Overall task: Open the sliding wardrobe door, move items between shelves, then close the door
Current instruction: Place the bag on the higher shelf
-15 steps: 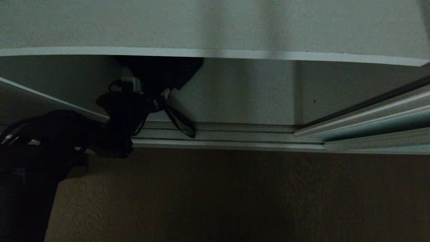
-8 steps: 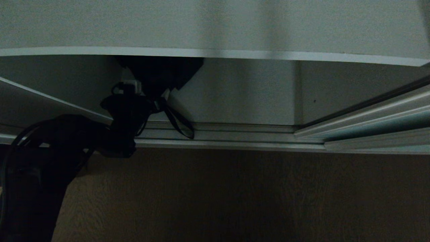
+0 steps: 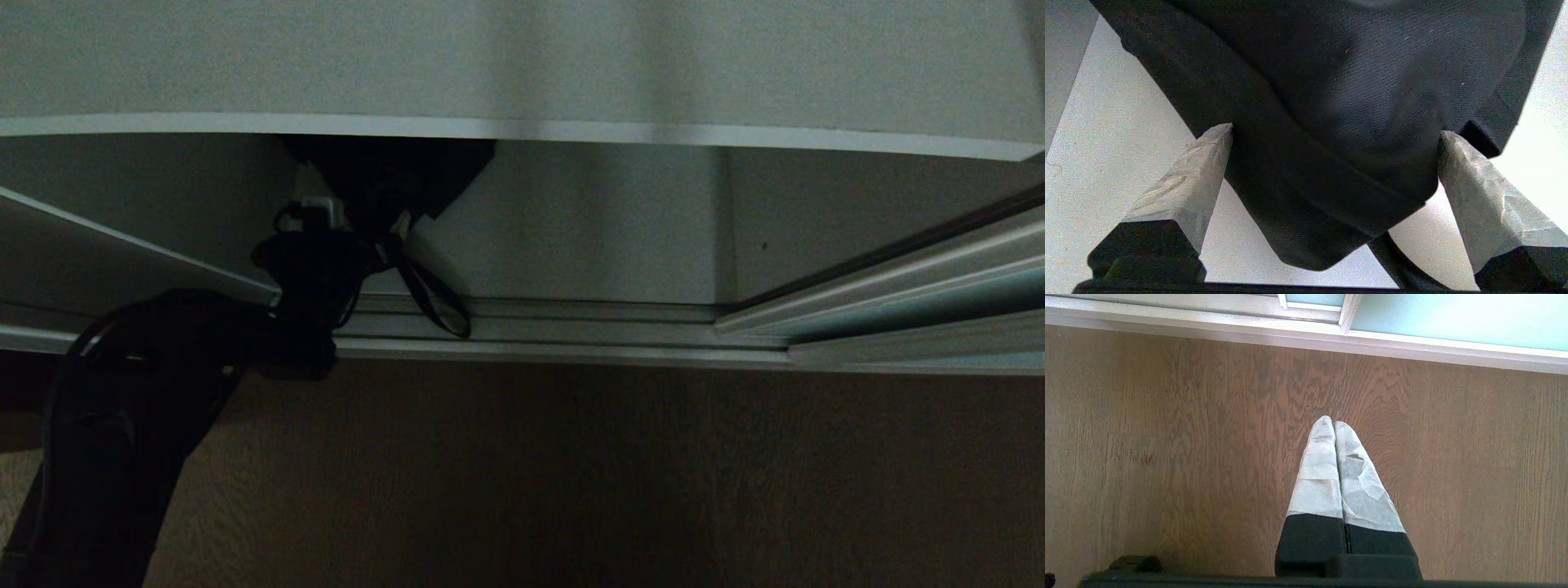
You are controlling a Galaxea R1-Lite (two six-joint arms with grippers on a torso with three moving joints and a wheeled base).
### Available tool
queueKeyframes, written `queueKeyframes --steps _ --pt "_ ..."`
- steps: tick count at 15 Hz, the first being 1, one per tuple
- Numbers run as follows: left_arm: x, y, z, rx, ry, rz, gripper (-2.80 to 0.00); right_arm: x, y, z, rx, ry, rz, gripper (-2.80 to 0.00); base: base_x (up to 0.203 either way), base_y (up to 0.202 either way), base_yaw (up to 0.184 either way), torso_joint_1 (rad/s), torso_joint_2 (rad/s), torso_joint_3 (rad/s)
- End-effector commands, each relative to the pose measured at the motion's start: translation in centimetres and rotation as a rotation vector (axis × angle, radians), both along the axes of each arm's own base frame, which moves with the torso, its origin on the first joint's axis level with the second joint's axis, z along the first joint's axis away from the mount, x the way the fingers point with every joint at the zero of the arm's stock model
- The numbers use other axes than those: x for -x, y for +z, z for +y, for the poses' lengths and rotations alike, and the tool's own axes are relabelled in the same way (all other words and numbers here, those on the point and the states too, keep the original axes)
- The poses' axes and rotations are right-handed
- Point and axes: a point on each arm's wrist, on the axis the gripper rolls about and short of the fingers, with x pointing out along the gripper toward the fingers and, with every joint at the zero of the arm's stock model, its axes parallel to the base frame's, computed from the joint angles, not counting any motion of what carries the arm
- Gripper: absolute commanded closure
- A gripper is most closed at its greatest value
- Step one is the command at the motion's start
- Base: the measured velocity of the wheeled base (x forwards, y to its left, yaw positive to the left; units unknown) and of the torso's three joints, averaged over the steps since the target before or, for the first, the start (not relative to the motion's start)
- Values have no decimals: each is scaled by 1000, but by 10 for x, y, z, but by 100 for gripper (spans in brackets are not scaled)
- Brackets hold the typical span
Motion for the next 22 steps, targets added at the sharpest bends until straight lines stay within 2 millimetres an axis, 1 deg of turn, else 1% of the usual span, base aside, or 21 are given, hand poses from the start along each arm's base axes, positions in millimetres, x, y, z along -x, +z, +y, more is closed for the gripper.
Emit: queueKeyframes --steps 1,2,3,7,15,16,19,20,22 --pt "-6 -10 0 4 7 -2 -280 0 0 0 0 -1 -3 0 0 0 0 0 0 0" --pt "-9 -7 0 7 16 -20 -79 0 0 0 0 1 -3 0 0 0 0 0 0 0" --pt "-11 -1 0 11 25 -53 0 0 0 0 -1 1 -3 0 0 0 0 0 0 0" --pt "-16 -10 0 21 33 -26 0 0 0 0 0 1 -3 0 0 0 0 0 0 0" --pt "-10 -4 -3 57 28 -19 0 0 0 0 -1 1 -3 0 0 0 0 0 0 0" --pt "-8 -5 -4 74 20 4 0 0 0 0 0 1 -3 0 0 0 0 0 0 0" --pt "0 0 -9 109 -8 43 0 0 0 0 0 1 -3 0 0 0 0 0 0 0" --pt "6 5 -13 122 -22 56 0 0 0 0 0 1 -3 0 0 0 0 0 0 0" --pt "27 18 -21 146 -57 100 0 0 0 0 0 1 -3 0 0 0 0 0 0 0"
